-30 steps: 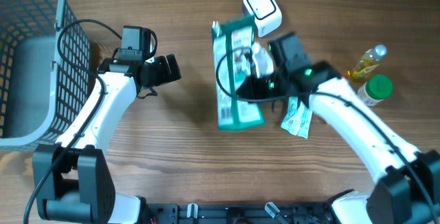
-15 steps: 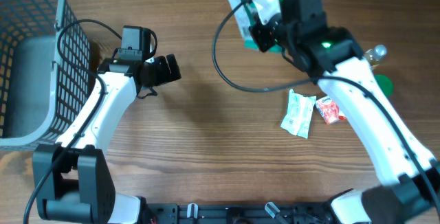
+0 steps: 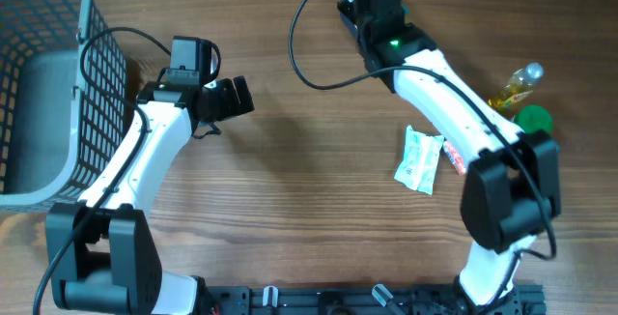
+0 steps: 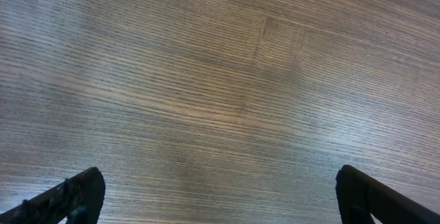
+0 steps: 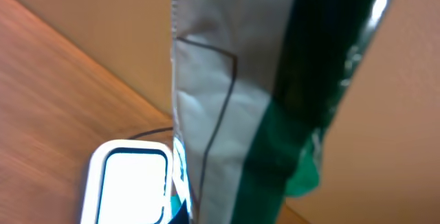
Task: Scan the item barcode
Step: 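Lift the glove pack with the right gripper toward the white scanner, then hold the glove pack barcode in front of the white scanner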
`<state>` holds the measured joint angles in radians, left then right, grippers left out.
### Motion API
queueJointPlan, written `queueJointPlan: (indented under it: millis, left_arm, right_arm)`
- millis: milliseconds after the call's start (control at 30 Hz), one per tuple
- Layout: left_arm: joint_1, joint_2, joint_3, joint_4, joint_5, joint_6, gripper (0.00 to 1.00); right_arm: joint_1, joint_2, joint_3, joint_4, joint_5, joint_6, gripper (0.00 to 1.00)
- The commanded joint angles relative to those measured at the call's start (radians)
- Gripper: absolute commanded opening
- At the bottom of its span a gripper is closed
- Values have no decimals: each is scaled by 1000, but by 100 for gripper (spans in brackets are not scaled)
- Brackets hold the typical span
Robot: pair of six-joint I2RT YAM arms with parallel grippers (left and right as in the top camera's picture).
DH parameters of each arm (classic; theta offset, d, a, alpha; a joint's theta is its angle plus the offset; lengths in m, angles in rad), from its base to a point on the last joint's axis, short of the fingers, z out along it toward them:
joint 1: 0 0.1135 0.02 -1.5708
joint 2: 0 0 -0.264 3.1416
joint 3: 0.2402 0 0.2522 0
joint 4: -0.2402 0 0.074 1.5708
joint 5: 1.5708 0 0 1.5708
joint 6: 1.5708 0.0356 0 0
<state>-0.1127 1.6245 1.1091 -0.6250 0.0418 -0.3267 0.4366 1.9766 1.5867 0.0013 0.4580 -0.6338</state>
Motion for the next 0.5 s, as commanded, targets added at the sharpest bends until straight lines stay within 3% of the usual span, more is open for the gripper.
queueJointPlan:
  millis: [0,467]
  left_arm:
    - [4,-2,7,3,-13,5,100]
    - [4,-2,7,4,-13,5,100]
  right_arm:
    - [-2,76,12,64,130,-76,4]
    - [30,167,10,110,87,-82,4]
